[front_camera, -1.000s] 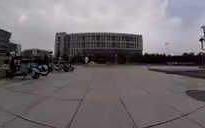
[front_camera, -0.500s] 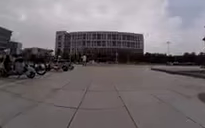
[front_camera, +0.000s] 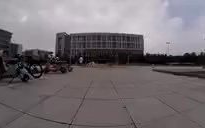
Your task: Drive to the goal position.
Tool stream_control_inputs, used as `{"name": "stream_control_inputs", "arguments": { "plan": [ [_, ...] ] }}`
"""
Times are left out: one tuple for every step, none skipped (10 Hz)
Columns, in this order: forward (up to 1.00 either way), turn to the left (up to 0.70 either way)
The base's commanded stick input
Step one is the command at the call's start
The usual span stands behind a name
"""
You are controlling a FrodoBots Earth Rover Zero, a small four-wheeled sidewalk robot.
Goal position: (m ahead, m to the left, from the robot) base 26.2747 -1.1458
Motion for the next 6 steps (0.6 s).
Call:
{"name": "stream_control_inputs", "arguments": {
  "plan": [
    [0.7,0.0],
    [0.7,0.0],
    [0.7,0.0],
    [0.7,0.0],
    [0.7,0.0],
    [0.7,0.0]
  ]
}}
